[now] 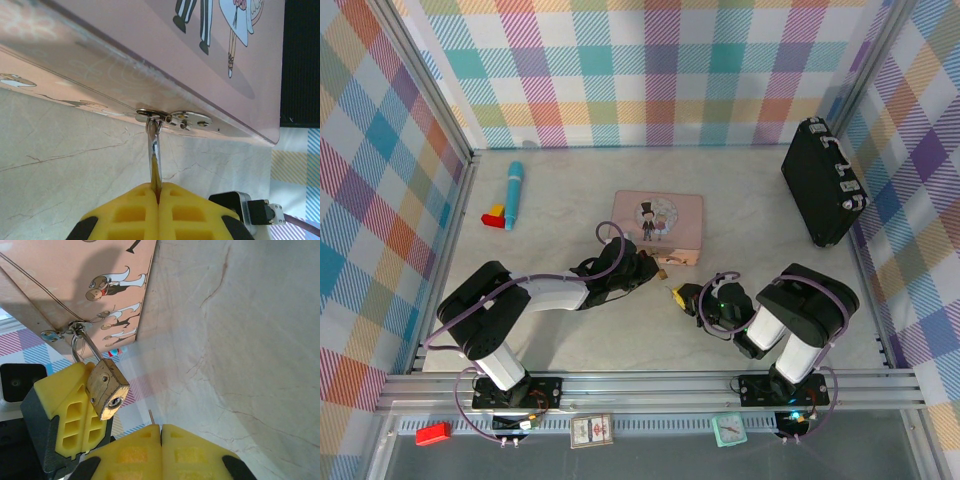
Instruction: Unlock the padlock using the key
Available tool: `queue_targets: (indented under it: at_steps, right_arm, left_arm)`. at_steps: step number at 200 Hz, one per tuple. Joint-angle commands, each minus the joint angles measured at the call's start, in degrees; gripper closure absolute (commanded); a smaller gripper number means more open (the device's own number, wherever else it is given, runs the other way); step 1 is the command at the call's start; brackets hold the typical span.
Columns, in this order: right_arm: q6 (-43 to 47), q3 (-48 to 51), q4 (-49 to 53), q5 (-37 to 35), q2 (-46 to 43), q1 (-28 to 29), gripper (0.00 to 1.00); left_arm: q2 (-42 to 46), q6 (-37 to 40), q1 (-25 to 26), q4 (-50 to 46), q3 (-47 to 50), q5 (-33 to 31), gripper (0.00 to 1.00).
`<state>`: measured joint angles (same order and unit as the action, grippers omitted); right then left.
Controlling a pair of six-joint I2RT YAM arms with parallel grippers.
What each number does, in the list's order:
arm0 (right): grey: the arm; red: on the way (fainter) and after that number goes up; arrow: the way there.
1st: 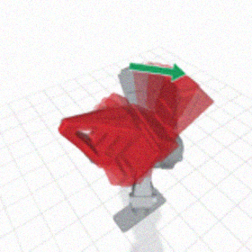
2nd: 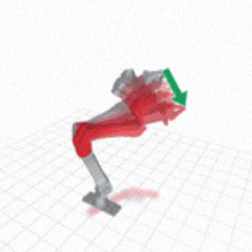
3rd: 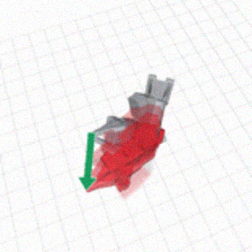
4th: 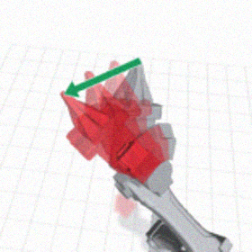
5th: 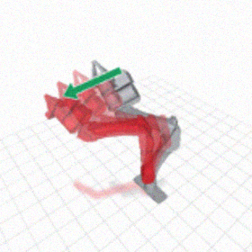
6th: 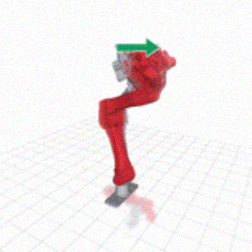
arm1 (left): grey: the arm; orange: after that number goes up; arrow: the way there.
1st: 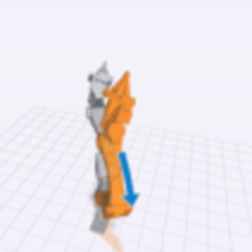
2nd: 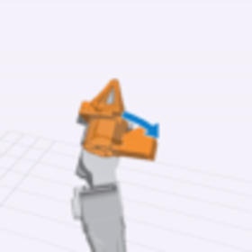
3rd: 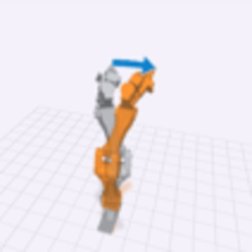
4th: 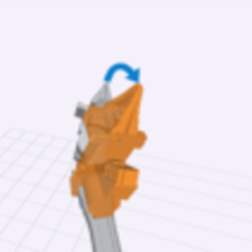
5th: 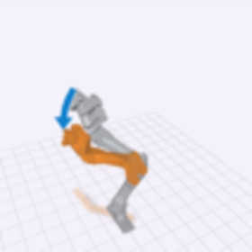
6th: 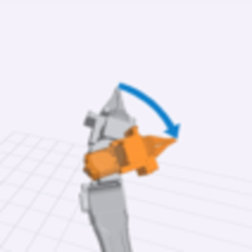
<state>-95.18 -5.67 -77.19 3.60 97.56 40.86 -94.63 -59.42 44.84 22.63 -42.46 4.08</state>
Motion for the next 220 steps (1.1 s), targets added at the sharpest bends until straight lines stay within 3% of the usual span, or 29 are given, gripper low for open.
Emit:
queue_targets:
  at_steps: [1, 220]
  right_arm:
    - [-0.6, 0.7, -3.4, -1.1, -0.2, 0.3, 1.0]
    - [-2.1, 0.5, -3.4, -2.5, -2.1, 0.3, 1.0]
  left_arm:
    - [1.4, -0.7, -0.2, 6.7, -0.1, 0.8, 1.0]
    - [-1.8, -4.5, 0.4, 13.6, 1.8, 1.8, 1.0]
